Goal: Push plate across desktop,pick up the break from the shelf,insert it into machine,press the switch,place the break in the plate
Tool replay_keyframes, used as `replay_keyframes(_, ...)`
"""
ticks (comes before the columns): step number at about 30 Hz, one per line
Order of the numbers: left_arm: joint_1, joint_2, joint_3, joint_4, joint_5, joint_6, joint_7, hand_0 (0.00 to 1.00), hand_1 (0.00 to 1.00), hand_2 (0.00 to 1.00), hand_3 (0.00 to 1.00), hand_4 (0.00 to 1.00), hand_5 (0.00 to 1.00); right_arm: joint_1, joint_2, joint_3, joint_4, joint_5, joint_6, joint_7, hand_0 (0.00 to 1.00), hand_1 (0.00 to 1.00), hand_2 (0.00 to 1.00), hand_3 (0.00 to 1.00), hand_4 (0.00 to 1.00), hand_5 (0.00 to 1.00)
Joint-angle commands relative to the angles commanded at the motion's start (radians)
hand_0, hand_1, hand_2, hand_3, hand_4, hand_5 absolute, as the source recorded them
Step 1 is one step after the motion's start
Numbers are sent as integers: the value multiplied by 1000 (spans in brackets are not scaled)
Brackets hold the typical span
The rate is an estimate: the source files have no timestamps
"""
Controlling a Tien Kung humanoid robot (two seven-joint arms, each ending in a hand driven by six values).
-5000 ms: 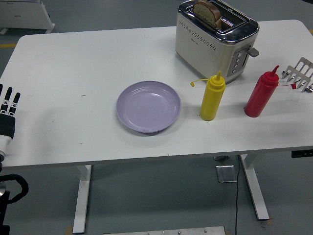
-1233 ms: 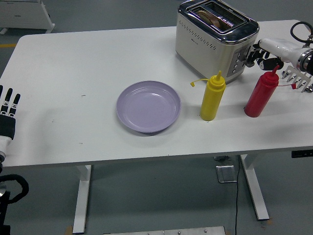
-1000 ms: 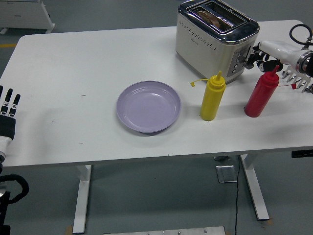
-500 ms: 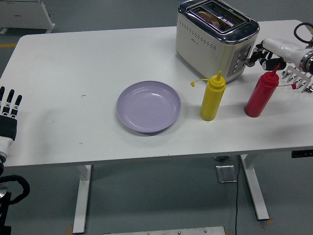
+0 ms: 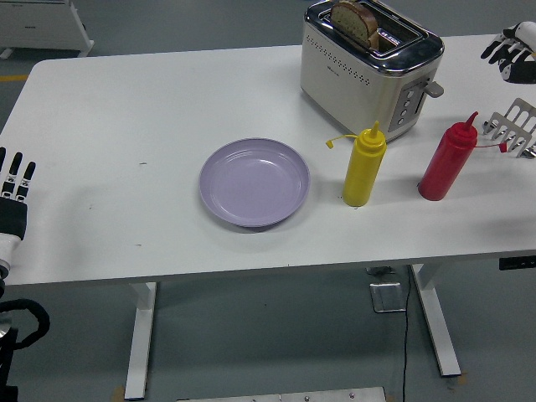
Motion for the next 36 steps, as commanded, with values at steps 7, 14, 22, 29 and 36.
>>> replay_keyframes(7, 0, 0, -1, 0, 0, 0, 0, 858, 863, 920, 842, 593, 998, -11, -1, 60, -7, 107, -83, 2, 686, 678, 764, 978, 375, 210)
replay_keyframes(14, -1, 0, -2, 0, 0, 0, 0, 858, 863, 920, 842, 593, 998, -16, 1, 77, -3, 169, -124, 18, 698, 689, 782, 995, 405, 243)
replay_keyframes(22, 0, 0, -5, -1, -1, 0, 0, 861, 864, 923, 844, 592, 998, -25, 2, 110, 39, 405, -169, 62, 851, 830, 923, 994, 488, 326)
replay_keyframes(29, 1, -1, -7, -2, -1, 0, 0, 861, 865, 924, 843, 592, 998, -37, -4, 171, 99, 651, -179, 85, 870, 839, 921, 965, 521, 360)
replay_keyframes(36, 0, -1, -9, -5, -1, 0, 0, 861, 865, 924, 843, 591, 998, -73, -11, 288, 148, 906, -175, 60, 881, 843, 914, 939, 579, 421)
